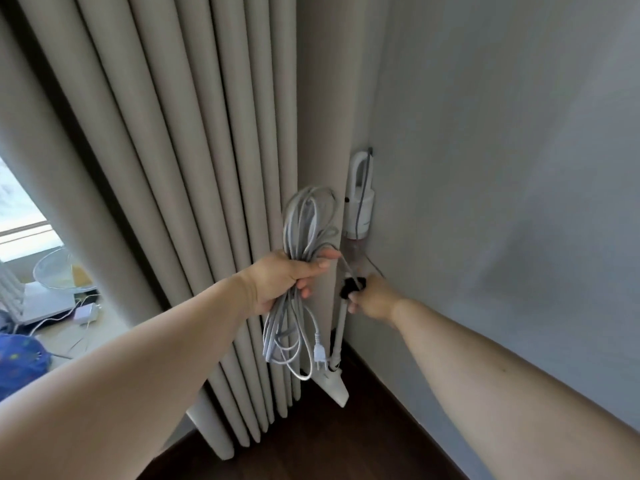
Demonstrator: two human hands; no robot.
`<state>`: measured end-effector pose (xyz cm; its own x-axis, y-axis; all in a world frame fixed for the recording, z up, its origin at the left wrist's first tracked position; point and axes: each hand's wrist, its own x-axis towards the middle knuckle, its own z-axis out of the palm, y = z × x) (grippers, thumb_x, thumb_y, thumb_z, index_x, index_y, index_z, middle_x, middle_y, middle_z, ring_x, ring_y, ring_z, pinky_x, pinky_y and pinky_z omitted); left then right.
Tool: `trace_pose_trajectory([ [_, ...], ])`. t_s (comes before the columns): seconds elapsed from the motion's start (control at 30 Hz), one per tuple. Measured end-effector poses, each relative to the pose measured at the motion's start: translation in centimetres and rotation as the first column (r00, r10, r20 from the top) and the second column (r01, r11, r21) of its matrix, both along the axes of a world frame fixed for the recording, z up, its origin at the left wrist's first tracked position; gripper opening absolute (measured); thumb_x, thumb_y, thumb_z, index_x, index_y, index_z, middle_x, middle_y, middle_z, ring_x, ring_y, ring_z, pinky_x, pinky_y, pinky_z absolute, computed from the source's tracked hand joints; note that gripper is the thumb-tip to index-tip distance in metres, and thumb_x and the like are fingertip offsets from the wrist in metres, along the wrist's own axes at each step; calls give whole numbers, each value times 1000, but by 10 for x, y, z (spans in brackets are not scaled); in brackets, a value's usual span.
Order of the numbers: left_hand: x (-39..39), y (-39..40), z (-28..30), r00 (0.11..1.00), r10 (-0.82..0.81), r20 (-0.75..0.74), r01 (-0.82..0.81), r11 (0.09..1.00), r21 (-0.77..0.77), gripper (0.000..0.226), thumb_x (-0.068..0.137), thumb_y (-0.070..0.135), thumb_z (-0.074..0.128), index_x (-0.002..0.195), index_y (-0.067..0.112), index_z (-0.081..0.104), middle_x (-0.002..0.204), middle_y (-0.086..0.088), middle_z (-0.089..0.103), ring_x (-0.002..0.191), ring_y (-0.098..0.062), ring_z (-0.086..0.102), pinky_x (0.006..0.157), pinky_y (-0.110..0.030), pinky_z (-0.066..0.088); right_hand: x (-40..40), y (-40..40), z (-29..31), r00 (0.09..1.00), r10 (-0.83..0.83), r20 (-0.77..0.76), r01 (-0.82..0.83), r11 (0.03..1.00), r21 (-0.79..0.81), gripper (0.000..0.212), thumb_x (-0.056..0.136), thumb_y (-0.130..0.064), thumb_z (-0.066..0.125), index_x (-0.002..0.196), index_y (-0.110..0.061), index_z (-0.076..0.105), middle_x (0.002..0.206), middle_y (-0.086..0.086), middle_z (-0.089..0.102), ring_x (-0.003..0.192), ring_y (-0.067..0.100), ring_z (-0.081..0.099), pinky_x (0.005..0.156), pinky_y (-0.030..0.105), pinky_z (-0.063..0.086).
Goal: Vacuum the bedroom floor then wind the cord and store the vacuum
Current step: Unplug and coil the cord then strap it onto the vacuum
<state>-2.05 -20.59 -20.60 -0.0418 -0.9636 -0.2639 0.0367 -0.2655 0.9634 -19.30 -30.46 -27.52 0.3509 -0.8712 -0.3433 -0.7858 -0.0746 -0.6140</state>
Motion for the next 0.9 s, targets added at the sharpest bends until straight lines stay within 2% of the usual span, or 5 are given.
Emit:
trace_pose_trajectory([
  [0.13,6,-16,-17,974,219,66,-219,976,1,13,94,18,61,102,13,70,49,3,41,49,-12,46,61,-24,45,-30,-5,8,977,-145,-154,147,989,-2,38,93,-25,61,122,-2,55,122,14,61,112,29,58,84,29,46],
  [0.27,-19,-31,-38,920,384,79,-391,913,118,18,89,25,69,77,14,61,55,-2,51,54,-15,51,61,-25,49,-23,-11,26,957,-196,212,159,971,181,31,84,-8,70,113,-1,63,105,14,68,87,21,63,63,22,47],
  [0.53,-77,-68,-48,904,416,-97,-389,895,220,58,63,56,77,95,11,59,90,-9,67,84,-24,65,84,-37,55,-30,-29,35,879,-109,465,-39,954,296,41,84,8,59,124,1,54,113,21,67,104,28,67,85,34,55],
  [0.77,-116,-98,-40,894,401,-203,-342,900,271,46,70,28,82,102,-1,69,86,-18,74,67,-29,71,57,-31,57,-59,-64,25,899,-5,439,-136,947,290,30,84,9,63,113,4,58,92,16,65,70,18,66,55,22,55],
  [0.9,-131,-116,-41,843,476,-251,-418,873,250,31,82,20,75,105,1,69,86,-15,74,66,-25,71,60,-34,60,-63,-87,20,835,-94,542,-45,971,237,31,74,5,73,103,0,62,91,17,70,77,25,70,72,37,60],
])
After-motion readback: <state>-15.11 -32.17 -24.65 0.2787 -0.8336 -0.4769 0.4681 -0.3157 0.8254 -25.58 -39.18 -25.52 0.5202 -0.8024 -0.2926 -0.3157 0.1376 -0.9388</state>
